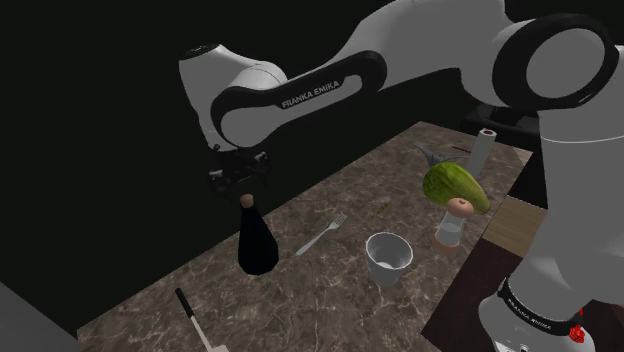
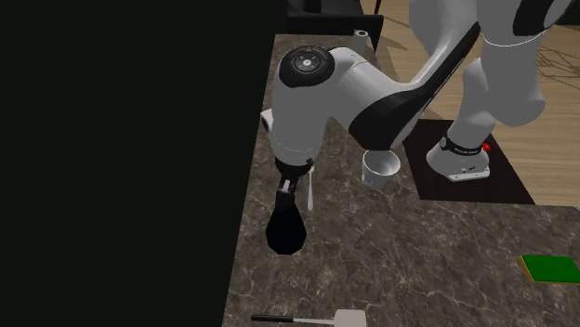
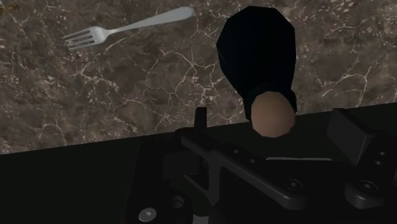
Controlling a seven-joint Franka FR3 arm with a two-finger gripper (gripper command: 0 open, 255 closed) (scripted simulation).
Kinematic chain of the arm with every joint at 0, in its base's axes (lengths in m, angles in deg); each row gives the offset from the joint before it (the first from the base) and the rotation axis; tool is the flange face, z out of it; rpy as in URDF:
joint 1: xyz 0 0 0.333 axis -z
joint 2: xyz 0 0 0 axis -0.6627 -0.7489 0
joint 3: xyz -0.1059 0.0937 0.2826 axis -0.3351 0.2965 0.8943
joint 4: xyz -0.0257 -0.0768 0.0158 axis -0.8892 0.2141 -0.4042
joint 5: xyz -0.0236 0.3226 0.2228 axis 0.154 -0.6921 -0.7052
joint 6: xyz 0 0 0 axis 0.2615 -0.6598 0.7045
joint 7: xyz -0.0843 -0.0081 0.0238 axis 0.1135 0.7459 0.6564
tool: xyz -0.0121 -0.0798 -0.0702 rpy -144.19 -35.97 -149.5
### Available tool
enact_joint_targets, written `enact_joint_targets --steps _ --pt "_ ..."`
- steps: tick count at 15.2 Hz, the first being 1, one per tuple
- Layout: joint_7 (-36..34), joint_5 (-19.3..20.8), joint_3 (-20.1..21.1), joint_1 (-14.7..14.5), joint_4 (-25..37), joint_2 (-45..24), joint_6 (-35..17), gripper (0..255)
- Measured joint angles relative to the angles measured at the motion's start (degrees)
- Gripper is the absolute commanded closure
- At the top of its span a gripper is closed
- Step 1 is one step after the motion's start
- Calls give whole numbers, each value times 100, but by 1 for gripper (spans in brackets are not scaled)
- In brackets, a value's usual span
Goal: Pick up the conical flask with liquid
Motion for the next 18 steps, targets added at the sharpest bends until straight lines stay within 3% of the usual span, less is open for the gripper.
enact_joint_targets --steps 8,9,18 --pt "-216 212 -98 -140 -4 -428 -332 0" --pt "-217 217 -101 -135 -24 -436 -359 255" --pt "-217 219 -101 -131 -40 -433 -384 255"
